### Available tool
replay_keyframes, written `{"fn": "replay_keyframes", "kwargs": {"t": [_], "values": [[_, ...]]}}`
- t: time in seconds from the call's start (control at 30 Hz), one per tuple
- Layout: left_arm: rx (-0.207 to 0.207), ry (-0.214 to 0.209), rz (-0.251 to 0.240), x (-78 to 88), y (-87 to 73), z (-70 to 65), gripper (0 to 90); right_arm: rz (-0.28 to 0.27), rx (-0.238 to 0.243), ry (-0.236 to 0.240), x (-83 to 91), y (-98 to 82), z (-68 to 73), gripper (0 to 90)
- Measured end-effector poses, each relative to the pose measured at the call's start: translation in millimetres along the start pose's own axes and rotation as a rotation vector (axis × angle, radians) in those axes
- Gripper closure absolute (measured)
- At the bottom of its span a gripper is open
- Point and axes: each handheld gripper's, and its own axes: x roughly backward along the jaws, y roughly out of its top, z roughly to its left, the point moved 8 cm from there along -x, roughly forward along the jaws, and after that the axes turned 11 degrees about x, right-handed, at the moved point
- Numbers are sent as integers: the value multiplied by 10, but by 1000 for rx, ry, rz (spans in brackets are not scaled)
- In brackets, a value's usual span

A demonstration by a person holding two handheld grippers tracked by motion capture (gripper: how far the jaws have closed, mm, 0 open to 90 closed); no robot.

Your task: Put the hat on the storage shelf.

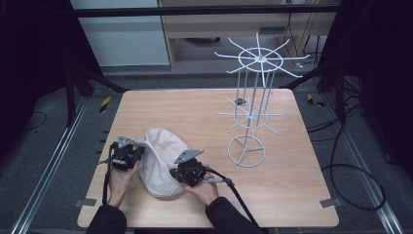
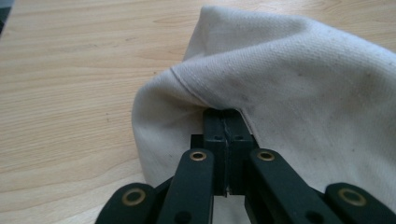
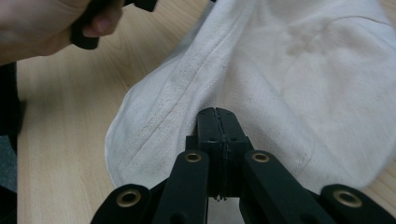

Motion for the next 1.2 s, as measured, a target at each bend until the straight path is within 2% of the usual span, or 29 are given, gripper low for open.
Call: {"fn": "replay_keyframes", "kwargs": {"t": [0.1, 0.23, 0.33, 0.47, 0.53, 0.67, 0.83, 1.0, 1.1, 1.2], "values": [[3, -2, 2, -5, 1, 4, 896, 2, 6, 18, -85, 23, 96, 900], [4, 2, -1, -8, 10, 6, 896, -2, 10, 23, -143, 43, 137, 900], [3, 7, -5, 3, 15, 11, 895, -4, 9, 23, -149, 52, 146, 900], [22, 3, -31, 116, 49, 37, 860, -15, 15, -1, -77, 66, 107, 900], [20, 8, -39, 201, 62, 57, 841, -29, 15, -24, 24, 78, 55, 900], [50, -7, -58, 401, 94, 96, 776, -38, 21, -88, 290, 64, -85, 883], [78, -38, -90, 608, 162, 59, 679, -53, 8, -158, 666, -30, -245, 847], [40, -54, -92, 720, 165, -98, 572, -41, -4, -223, 1011, -225, -374, 804], [16, -65, -90, 753, 161, -201, 524, -44, -25, -251, 1213, -367, -445, 776], [9, -79, -91, 760, 159, -290, 476, -34, -53, -280, 1399, -543, -530, 758]]}}
